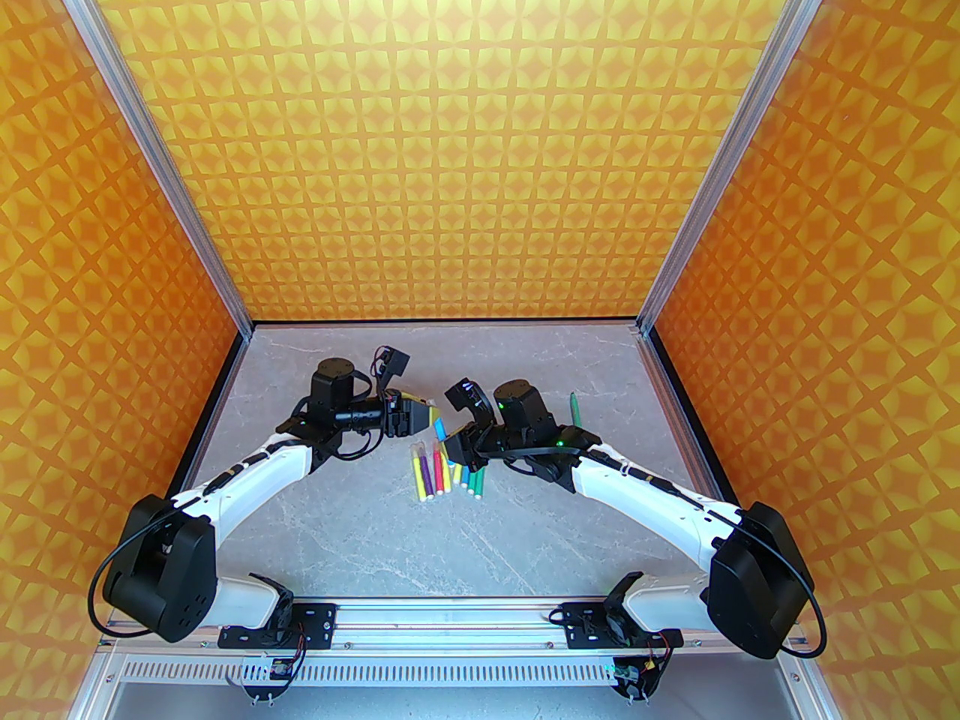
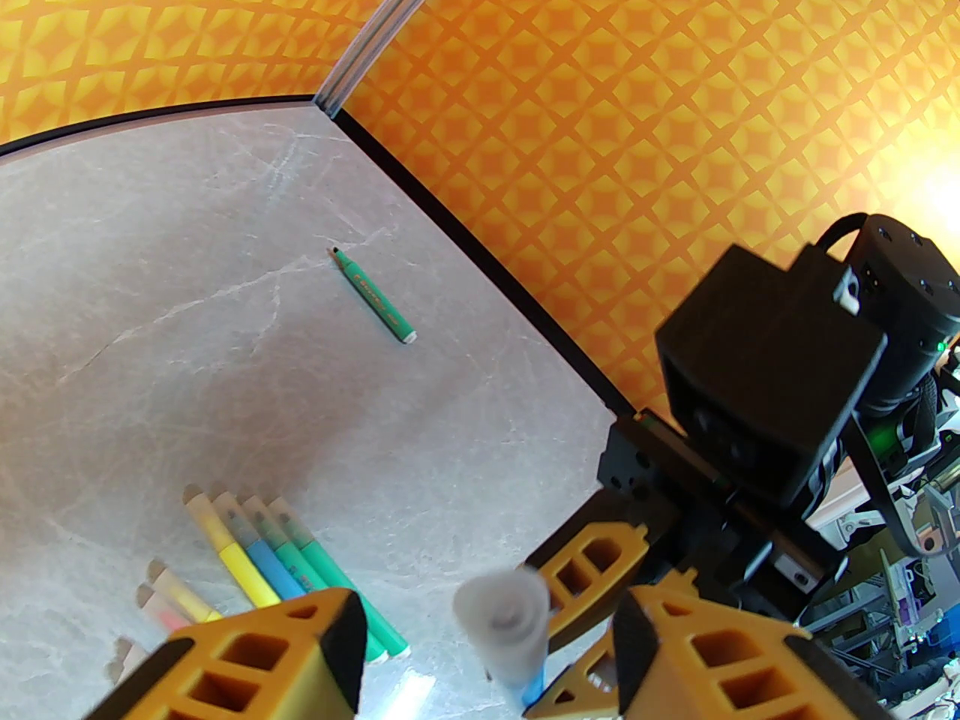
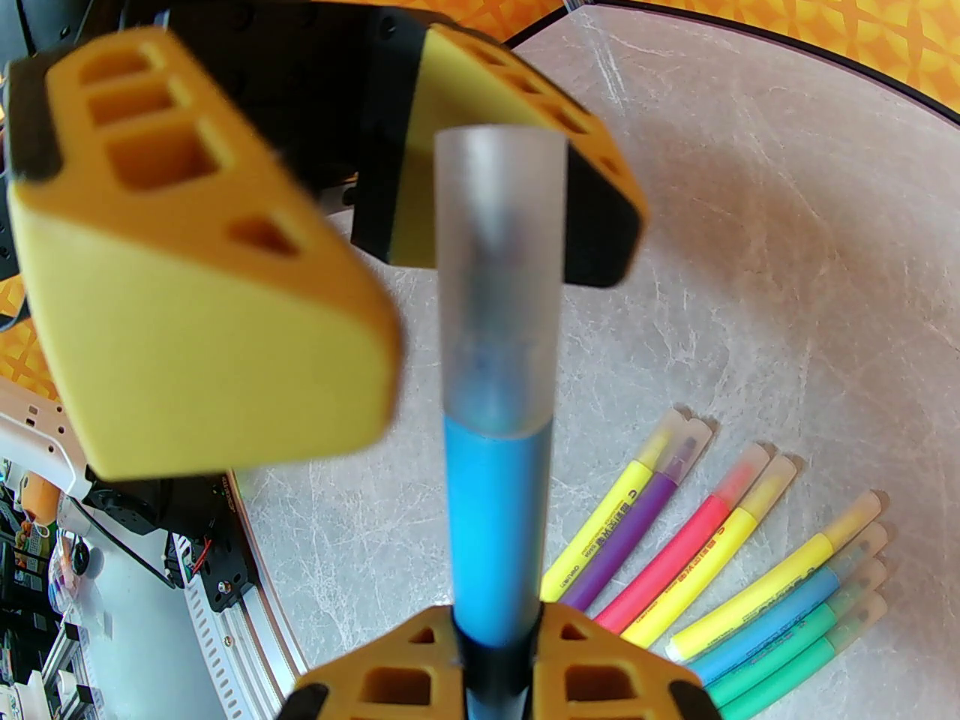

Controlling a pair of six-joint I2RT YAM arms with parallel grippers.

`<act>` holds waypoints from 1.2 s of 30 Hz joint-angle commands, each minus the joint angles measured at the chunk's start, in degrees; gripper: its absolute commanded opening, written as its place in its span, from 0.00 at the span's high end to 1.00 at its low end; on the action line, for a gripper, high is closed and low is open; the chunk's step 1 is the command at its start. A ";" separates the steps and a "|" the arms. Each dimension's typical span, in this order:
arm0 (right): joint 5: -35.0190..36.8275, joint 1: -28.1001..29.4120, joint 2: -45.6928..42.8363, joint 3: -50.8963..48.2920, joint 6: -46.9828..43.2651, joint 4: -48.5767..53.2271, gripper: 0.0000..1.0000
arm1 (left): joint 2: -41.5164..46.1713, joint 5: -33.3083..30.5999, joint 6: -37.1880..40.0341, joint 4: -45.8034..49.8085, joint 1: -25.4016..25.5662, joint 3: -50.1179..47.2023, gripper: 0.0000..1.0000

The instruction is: Open the pen caps

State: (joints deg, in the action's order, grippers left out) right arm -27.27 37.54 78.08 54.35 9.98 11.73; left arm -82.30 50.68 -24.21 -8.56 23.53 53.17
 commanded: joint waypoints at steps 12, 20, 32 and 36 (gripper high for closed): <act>-1.06 0.61 0.91 0.71 -2.13 0.05 1.00 | -2.07 1.36 -0.33 0.47 1.24 3.72 0.62; 0.66 0.52 0.23 0.17 -2.23 -0.48 1.00 | -2.33 1.90 -1.13 0.56 1.67 3.72 0.73; 2.00 0.53 -0.91 -1.08 -1.52 -2.57 0.80 | -3.04 2.17 -2.51 0.24 2.00 4.58 0.88; 1.39 0.57 -0.42 -1.44 -1.52 -3.89 0.67 | -3.03 2.15 -2.83 0.22 2.00 4.90 0.93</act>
State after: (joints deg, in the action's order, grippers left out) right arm -26.39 37.89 78.39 53.76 8.43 10.37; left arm -84.77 51.27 -26.37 -8.40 25.04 56.27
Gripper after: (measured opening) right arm 0.310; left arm 0.179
